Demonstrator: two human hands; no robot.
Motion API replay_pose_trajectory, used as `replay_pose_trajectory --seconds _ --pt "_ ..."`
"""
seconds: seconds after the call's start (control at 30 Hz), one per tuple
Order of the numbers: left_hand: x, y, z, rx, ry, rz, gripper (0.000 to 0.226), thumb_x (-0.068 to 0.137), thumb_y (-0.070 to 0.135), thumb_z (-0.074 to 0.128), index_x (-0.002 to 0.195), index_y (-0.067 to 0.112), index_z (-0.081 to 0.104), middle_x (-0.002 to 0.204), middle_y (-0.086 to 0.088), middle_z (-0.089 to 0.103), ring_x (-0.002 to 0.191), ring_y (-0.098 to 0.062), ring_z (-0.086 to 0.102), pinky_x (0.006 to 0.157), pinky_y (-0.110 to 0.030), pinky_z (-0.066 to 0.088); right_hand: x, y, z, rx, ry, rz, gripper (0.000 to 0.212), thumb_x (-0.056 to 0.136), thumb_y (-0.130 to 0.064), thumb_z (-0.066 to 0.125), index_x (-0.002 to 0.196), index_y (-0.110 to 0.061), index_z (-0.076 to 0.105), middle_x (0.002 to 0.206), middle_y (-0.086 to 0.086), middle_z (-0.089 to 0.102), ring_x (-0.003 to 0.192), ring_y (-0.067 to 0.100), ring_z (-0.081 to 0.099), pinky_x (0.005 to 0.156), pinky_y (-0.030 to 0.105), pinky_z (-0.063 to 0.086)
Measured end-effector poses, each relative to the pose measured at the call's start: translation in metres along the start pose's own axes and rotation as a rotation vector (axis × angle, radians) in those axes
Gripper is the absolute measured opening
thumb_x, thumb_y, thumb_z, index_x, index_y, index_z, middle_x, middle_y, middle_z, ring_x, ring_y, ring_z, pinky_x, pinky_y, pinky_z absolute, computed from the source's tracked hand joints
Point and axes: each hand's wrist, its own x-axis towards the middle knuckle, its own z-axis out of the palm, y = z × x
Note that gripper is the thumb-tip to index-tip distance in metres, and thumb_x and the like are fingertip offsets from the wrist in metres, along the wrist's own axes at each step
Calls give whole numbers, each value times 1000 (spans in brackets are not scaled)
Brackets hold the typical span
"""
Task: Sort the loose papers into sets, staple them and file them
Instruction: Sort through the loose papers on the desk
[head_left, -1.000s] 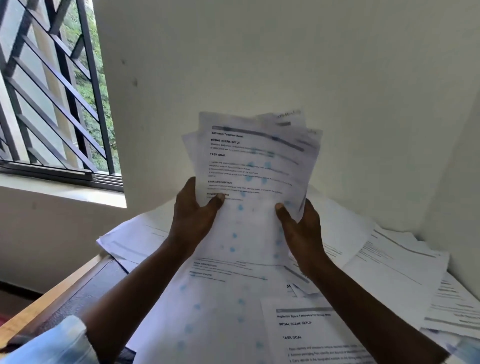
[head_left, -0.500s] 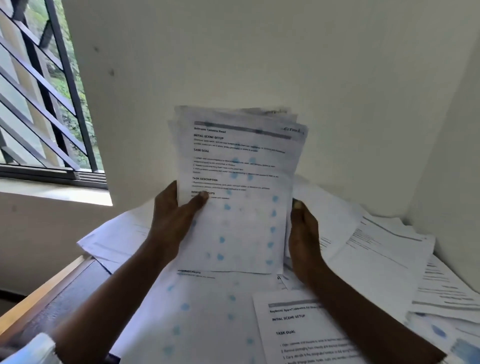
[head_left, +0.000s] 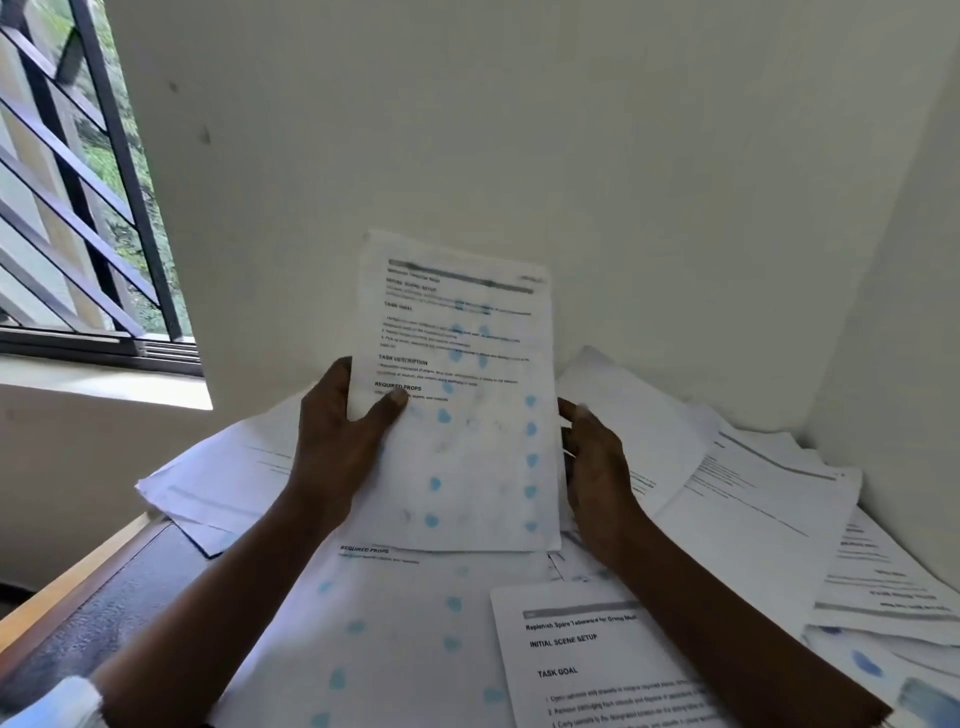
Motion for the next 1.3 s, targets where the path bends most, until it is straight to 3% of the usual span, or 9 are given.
replay_pose_trajectory --seconds 0.1,0.2,0.4,0.5,0.63,0.83,1.03,1.2,1.3 --pt "-1 9 4 -17 64 165 27 94 15 74 118 11 64 115 -3 76 106 -23 73 91 -41 59 -4 -14 8 -144 -65 -217 13 105 -25 58 111 -22 69 111 1 76 107 19 72 98 44 57" --pt "1 19 4 4 73 187 32 90 25 72 119 16 62 116 1 75 106 -20 72 91 -39 59 -12 -21 13 -306 1 -397 20 103 -18 60 118 -32 61 118 -16 69 109 1 65 98 25 51" --pt "-17 6 1 143 1 87 43 84 27 73 125 18 66 118 6 75 109 -14 72 96 -47 59 -28 4 16 -513 77 -277 59 107 -29 52 161 -18 29 160 -6 37 148 6 31 114 15 14" --pt "-18 23 -6 165 50 160 34 85 20 70 118 16 68 112 5 77 101 -12 74 89 -38 62 -31 -7 23 -434 44 -479 31 106 -23 53 136 -29 52 134 -18 60 122 -9 54 106 15 35" --pt "-1 52 -43 103 101 76 33 76 12 69 109 17 72 106 -4 79 97 -27 75 84 -41 62 -22 -21 46 -261 -90 -354 23 106 -39 52 95 -23 64 93 -14 71 91 4 64 91 30 47" --pt "-18 51 -135 323 154 -341 25 84 -5 61 103 7 71 95 -21 75 59 -22 65 51 -26 53 -25 4 53 -621 -295 -327 19 105 -38 54 94 -26 65 88 -10 70 88 10 67 79 33 50" --pt "-67 37 -165 952 105 -502 34 68 38 67 98 22 69 94 -6 74 83 -27 68 76 -41 57 -23 48 30 -1155 -495 -479 16 99 -37 56 114 -32 59 114 -11 59 108 15 56 94 39 43" --pt "-70 28 -141 1671 42 -344 71 81 47 64 145 30 41 140 -9 55 125 -34 55 94 -45 44 -29 53 28 -1399 -447 -598 44 96 -49 41 128 -22 56 125 3 58 118 28 52 100 48 38" --pt "-54 24 -107 1611 -20 -31 77 80 43 67 150 31 39 155 -5 42 137 -35 45 107 -51 39 -18 46 24 -1500 -301 -520 70 92 -70 32 135 -17 49 133 8 55 124 32 48 105 52 34"
